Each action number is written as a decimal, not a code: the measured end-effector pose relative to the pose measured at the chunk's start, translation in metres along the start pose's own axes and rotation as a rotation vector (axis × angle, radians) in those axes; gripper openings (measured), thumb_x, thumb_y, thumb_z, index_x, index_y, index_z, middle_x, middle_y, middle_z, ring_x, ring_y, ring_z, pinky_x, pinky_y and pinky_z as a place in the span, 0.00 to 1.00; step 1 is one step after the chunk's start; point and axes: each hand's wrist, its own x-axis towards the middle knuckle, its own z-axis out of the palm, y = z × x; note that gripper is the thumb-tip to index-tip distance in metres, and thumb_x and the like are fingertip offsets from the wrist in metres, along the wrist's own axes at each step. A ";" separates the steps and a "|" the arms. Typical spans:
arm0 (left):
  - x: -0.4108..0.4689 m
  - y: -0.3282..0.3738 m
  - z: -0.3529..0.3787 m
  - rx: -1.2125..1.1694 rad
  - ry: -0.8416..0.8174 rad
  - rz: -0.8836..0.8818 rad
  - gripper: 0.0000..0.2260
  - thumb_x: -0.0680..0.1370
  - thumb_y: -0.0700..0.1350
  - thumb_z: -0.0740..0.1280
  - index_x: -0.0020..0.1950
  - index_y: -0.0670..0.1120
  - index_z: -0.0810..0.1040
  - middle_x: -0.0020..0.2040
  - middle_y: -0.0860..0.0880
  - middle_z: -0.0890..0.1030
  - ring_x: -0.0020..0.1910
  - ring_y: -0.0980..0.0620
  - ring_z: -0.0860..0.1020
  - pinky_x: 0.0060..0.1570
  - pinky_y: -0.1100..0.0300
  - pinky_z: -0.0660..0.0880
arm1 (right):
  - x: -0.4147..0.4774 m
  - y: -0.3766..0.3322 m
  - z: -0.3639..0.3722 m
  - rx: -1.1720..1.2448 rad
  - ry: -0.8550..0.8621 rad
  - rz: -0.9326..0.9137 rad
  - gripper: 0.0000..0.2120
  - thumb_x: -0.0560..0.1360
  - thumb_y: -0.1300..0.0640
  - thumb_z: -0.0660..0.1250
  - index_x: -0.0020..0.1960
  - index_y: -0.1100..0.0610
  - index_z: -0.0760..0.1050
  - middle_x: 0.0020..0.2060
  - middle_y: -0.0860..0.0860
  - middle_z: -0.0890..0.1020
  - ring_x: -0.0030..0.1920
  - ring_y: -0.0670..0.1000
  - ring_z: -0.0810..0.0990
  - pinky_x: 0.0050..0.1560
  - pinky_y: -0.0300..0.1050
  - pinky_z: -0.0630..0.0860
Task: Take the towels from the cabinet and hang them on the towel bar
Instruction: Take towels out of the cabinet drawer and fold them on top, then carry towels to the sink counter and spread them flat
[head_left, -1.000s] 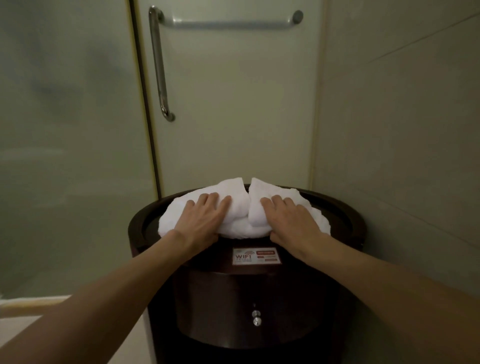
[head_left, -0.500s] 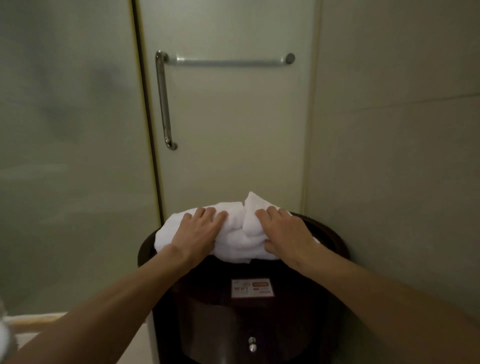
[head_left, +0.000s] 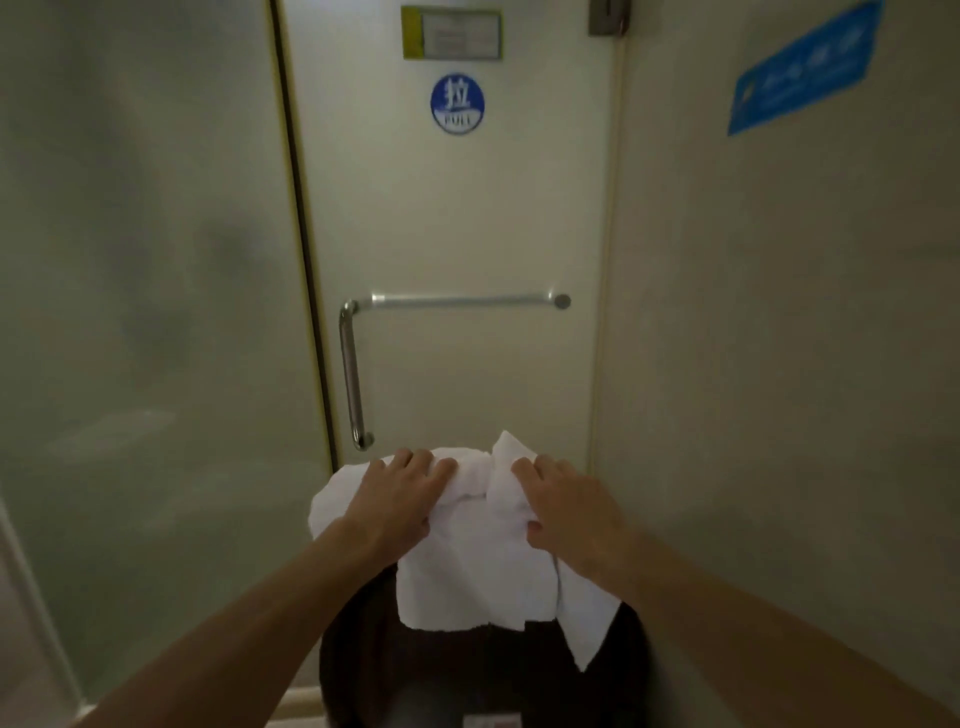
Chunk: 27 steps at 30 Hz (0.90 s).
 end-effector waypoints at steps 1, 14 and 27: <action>0.004 -0.004 -0.024 0.001 -0.001 -0.002 0.26 0.75 0.45 0.65 0.70 0.51 0.60 0.67 0.47 0.67 0.64 0.45 0.66 0.61 0.50 0.68 | 0.005 0.003 -0.024 -0.004 -0.011 -0.004 0.25 0.74 0.56 0.65 0.68 0.55 0.60 0.58 0.55 0.72 0.55 0.55 0.73 0.44 0.47 0.71; 0.044 -0.064 -0.284 0.021 -0.008 -0.081 0.26 0.72 0.44 0.66 0.68 0.50 0.63 0.63 0.47 0.70 0.63 0.45 0.69 0.54 0.50 0.70 | 0.068 0.019 -0.281 -0.020 0.051 -0.045 0.28 0.71 0.53 0.69 0.67 0.56 0.61 0.56 0.55 0.73 0.53 0.56 0.75 0.44 0.49 0.72; 0.003 -0.114 -0.346 0.054 -0.042 -0.248 0.30 0.71 0.47 0.68 0.71 0.51 0.61 0.63 0.47 0.71 0.61 0.46 0.70 0.54 0.51 0.70 | 0.109 -0.022 -0.337 0.039 0.116 -0.235 0.29 0.70 0.53 0.69 0.67 0.56 0.62 0.57 0.54 0.73 0.58 0.57 0.75 0.51 0.50 0.73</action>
